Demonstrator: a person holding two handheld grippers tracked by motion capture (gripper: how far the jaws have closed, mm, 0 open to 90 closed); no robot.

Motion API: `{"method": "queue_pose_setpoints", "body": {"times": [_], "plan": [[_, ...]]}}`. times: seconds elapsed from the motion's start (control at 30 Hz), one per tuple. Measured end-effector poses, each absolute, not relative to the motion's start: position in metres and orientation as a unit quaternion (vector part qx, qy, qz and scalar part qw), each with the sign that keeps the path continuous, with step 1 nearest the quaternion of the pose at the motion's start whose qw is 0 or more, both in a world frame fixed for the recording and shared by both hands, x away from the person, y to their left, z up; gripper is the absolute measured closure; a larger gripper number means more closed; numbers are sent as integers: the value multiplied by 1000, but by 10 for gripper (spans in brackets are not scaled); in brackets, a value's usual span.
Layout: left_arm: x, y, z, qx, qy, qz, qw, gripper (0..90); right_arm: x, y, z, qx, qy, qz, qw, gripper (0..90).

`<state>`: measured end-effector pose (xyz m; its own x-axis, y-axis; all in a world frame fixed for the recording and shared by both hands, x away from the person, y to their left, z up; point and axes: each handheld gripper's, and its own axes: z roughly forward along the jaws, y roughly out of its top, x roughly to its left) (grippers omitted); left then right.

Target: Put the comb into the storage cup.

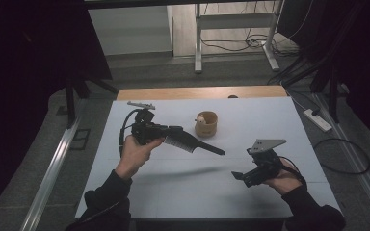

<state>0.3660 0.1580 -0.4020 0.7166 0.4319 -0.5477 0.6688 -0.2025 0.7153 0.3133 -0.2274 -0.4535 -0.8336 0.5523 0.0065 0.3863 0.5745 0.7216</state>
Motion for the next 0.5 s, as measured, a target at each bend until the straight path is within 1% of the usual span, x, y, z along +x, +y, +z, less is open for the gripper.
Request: {"method": "queue_pose_setpoints", "body": {"times": [0.2,0.5], "plan": [[368,164,-400,763,363,-110,523,831,312,-235,-453,276,879,373,111,0],[373,174,-393,760,369,-101,525,831,306,-249,-453,291,872,372,126,0]]}}
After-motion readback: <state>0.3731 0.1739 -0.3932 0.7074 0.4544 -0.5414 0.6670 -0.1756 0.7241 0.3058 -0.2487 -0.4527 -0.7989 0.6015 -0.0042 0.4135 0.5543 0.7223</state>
